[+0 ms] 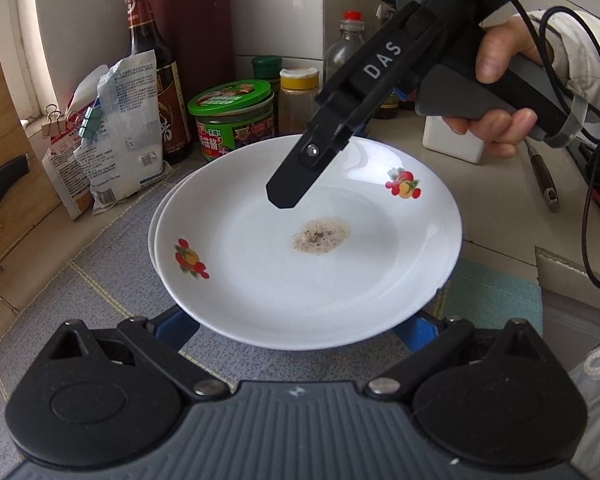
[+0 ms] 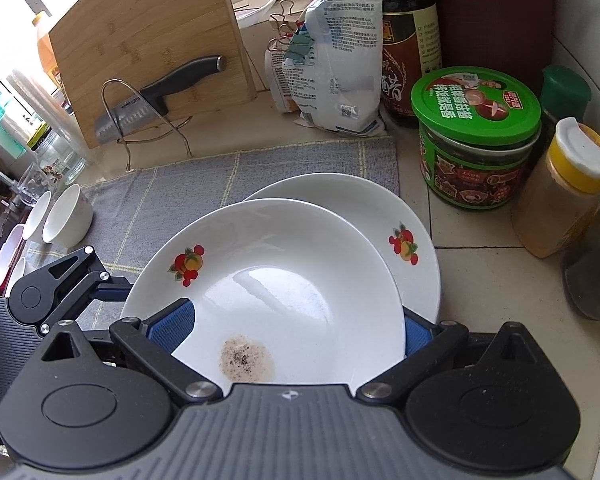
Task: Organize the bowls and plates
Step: 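Carry the stained plate with the right gripper over the stacked plates, then lower the stained plate onto the stacked plates with the right gripper, then open the right gripper and pull it back from the stack, then move the right gripper to the rim of a white bowl, then close the right gripper on the bowl rim and lift it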
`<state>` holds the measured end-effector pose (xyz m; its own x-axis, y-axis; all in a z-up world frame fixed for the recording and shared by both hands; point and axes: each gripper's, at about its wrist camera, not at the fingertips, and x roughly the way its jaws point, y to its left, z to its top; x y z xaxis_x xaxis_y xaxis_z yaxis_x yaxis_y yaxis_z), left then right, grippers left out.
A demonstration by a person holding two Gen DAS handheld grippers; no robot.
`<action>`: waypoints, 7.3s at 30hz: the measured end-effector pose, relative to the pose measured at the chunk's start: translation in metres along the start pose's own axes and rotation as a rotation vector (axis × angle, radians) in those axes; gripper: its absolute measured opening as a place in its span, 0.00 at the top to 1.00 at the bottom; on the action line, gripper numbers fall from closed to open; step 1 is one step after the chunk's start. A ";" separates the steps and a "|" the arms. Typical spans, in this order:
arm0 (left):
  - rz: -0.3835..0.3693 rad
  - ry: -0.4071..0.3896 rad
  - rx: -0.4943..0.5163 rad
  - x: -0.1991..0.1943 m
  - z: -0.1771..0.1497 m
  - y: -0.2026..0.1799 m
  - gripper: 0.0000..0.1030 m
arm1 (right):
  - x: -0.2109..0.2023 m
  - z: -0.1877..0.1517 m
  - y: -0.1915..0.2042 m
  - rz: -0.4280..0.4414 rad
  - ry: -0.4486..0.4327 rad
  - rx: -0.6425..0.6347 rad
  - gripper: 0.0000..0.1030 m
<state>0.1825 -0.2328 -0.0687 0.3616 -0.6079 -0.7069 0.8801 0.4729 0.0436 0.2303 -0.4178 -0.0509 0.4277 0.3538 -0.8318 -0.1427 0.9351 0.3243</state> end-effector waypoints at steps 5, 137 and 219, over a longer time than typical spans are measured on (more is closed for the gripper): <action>-0.006 0.004 0.001 0.007 0.003 0.005 0.02 | 0.003 0.002 -0.007 -0.006 0.002 0.010 0.00; 0.210 -0.081 -0.097 -0.034 0.003 0.022 0.01 | -0.021 -0.018 0.029 -0.218 -0.116 -0.093 0.00; 0.476 -0.118 -0.422 -0.276 -0.288 0.129 0.17 | 0.180 -0.047 0.458 0.209 -0.068 -0.545 0.15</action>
<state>0.1074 0.1797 -0.0715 0.7354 -0.3246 -0.5949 0.4271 0.9035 0.0350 0.1999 0.0749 -0.0731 0.3946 0.5467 -0.7385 -0.6611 0.7271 0.1850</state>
